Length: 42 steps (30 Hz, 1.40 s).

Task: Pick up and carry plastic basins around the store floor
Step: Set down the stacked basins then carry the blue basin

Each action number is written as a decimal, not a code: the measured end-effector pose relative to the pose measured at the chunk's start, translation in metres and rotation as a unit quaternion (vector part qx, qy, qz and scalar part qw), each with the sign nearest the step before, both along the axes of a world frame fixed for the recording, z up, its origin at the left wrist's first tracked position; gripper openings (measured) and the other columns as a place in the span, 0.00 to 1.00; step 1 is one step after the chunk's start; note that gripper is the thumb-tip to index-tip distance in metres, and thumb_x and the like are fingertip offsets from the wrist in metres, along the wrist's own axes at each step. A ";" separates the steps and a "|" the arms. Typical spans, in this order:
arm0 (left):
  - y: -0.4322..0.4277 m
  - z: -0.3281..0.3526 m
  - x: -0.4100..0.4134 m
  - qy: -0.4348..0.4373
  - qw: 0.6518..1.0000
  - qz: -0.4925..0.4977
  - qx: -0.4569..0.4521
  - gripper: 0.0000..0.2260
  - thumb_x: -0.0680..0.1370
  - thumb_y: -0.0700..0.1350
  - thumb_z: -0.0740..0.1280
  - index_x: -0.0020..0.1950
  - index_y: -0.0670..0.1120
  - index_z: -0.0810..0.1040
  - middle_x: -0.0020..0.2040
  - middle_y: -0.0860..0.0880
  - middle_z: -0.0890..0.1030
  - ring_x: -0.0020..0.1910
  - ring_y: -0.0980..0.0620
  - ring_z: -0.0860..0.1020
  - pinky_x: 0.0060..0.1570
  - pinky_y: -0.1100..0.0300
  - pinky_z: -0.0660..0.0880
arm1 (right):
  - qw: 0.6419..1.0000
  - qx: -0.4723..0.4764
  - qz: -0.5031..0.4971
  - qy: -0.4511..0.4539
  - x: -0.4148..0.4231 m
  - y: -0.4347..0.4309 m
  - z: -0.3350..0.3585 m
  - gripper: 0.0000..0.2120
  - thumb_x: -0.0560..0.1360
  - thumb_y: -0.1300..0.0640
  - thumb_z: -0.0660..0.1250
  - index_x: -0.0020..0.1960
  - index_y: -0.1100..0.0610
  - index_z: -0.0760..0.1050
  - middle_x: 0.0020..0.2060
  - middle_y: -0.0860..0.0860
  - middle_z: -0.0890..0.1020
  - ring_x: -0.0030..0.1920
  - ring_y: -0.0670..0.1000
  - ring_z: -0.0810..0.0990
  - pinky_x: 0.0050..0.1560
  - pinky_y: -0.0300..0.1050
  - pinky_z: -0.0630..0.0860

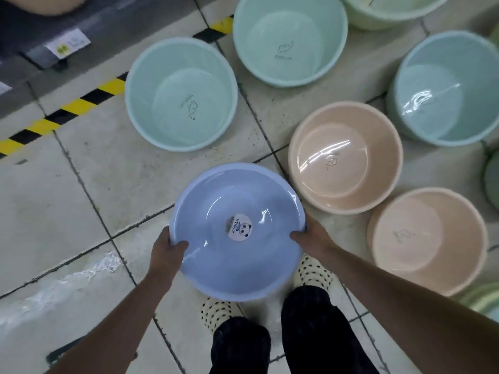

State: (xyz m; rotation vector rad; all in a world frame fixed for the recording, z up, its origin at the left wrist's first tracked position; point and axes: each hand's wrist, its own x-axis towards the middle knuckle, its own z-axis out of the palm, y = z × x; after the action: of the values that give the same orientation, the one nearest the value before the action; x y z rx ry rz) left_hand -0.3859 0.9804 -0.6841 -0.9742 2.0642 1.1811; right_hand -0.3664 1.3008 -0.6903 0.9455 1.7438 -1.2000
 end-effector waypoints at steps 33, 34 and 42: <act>0.454 0.338 0.006 0.067 0.842 -0.526 0.097 0.25 0.70 0.43 0.64 0.67 0.52 0.72 0.58 0.52 0.80 0.58 0.47 0.79 0.56 0.48 0.77 | 0.831 0.127 -0.498 0.211 0.265 0.273 0.355 0.41 0.59 0.38 0.64 0.71 0.40 0.58 0.58 0.31 0.70 0.55 0.39 0.73 0.47 0.29 0.68; 0.465 0.340 0.015 0.066 0.839 -0.531 0.098 0.24 0.71 0.41 0.64 0.68 0.51 0.71 0.57 0.52 0.80 0.57 0.46 0.79 0.54 0.50 0.76 | 0.824 0.126 -0.512 0.208 0.275 0.277 0.356 0.42 0.58 0.36 0.64 0.71 0.42 0.58 0.59 0.34 0.71 0.56 0.39 0.73 0.47 0.29 0.69; 0.516 0.345 0.051 0.047 0.820 -0.567 0.067 0.20 0.77 0.33 0.62 0.63 0.53 0.71 0.52 0.58 0.79 0.53 0.51 0.79 0.44 0.60 0.72 | 0.807 0.129 -0.546 0.182 0.322 0.296 0.342 0.42 0.59 0.36 0.66 0.71 0.40 0.60 0.61 0.38 0.73 0.58 0.44 0.75 0.53 0.44 0.73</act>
State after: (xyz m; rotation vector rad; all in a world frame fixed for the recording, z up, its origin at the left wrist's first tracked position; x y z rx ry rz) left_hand -0.3351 1.4968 -0.3395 0.4370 2.0149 0.6635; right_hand -0.0446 1.5968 -0.3478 2.1761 1.6476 -1.9631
